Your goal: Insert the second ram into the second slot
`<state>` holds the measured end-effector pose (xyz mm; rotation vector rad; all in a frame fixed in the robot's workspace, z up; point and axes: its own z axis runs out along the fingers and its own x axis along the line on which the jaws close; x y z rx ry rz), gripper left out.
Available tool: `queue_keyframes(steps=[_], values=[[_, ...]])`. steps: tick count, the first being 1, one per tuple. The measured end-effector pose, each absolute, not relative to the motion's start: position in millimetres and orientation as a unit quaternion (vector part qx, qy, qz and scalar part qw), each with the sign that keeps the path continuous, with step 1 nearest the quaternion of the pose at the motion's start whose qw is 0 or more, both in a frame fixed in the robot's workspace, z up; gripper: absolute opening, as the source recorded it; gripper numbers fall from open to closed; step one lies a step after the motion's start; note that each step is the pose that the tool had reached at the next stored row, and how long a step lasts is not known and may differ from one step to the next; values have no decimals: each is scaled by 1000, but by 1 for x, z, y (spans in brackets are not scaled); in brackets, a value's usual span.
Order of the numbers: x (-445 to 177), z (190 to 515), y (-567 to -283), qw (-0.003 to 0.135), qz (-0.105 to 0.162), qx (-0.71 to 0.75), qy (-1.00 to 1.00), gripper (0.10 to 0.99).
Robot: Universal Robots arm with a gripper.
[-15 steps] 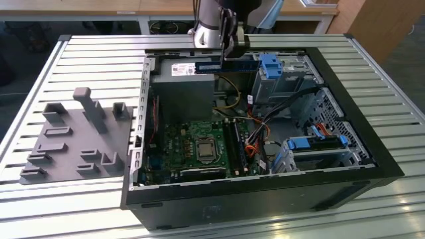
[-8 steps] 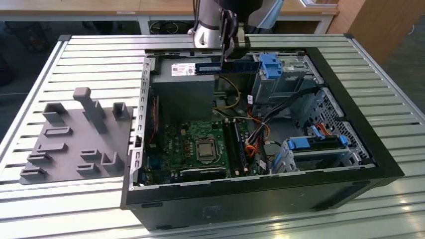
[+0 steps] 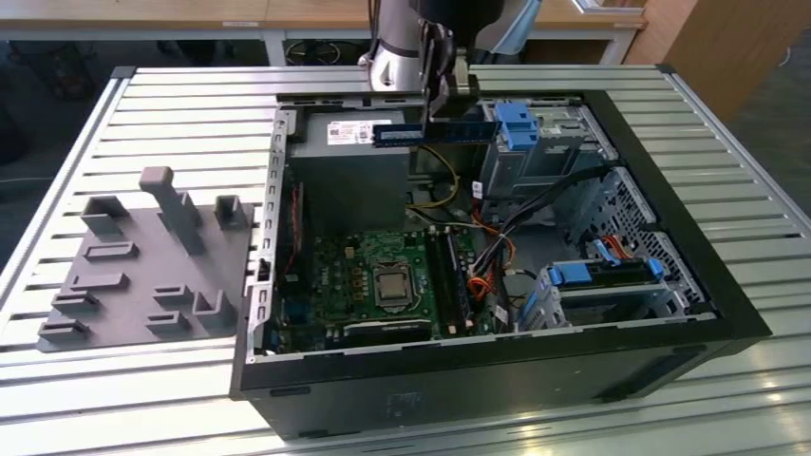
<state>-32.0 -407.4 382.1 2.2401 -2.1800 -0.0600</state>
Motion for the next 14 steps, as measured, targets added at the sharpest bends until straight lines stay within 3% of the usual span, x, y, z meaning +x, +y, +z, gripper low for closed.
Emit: queue_keyframes(steps=[14], values=[[-32,381,-423,8,-19,717,-697,137]])
